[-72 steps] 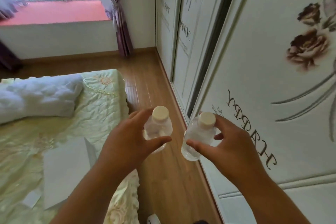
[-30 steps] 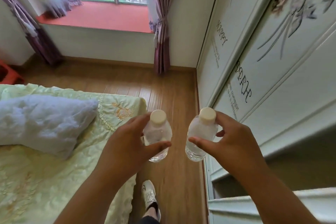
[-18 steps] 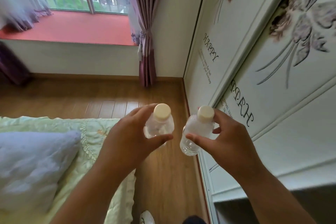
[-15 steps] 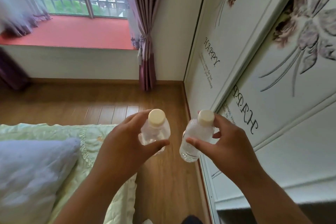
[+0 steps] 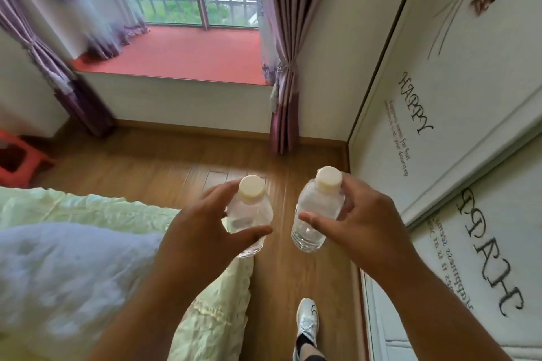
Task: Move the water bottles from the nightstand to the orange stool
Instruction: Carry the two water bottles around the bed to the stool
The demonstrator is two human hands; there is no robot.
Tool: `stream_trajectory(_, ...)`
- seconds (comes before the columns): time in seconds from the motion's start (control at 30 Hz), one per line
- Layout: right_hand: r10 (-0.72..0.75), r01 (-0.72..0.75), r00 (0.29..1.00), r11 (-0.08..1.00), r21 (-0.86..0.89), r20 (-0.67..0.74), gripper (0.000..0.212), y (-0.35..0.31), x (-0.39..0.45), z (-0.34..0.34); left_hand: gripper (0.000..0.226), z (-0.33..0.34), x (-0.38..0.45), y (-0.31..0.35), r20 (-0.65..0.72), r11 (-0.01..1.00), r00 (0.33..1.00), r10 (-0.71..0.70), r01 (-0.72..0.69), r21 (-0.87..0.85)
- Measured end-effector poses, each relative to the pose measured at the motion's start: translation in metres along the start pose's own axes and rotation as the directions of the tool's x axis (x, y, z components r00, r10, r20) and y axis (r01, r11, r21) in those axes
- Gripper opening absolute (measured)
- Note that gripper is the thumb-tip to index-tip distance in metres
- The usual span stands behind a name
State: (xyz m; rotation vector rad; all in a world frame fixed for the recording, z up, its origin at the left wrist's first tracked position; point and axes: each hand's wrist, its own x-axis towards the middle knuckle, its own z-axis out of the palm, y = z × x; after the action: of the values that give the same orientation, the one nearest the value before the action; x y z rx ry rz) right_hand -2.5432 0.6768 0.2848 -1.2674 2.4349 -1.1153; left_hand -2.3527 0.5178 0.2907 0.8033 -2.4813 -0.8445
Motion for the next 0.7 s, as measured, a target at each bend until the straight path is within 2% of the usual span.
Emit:
stream_trajectory(0.13, -0.029, 0.029, 1.0, 0.999, 0.033, 0.001, 0.076, 0.025, 0.067, -0.009, 0.077, 0.011, 0.065, 0.013, -0.02, 0.999, 1.0, 0.006, -0.005, 0.045)
stream_trajectory(0.4, -0.076, 0.076, 0.997, 0.997, 0.001, -0.016, 0.074, 0.077, 0.172, -0.048, 0.08, 0.051, 0.167, 0.04, -0.099, 1.0, 0.995, -0.004, 0.006, 0.011)
stream_trajectory(0.7, -0.026, 0.022, 0.998, 0.996, -0.084, -0.054, 0.069, 0.114, 0.232, -0.089, 0.079, 0.081, 0.25, 0.051, -0.02, 0.999, 0.999, 0.03, -0.03, 0.037)
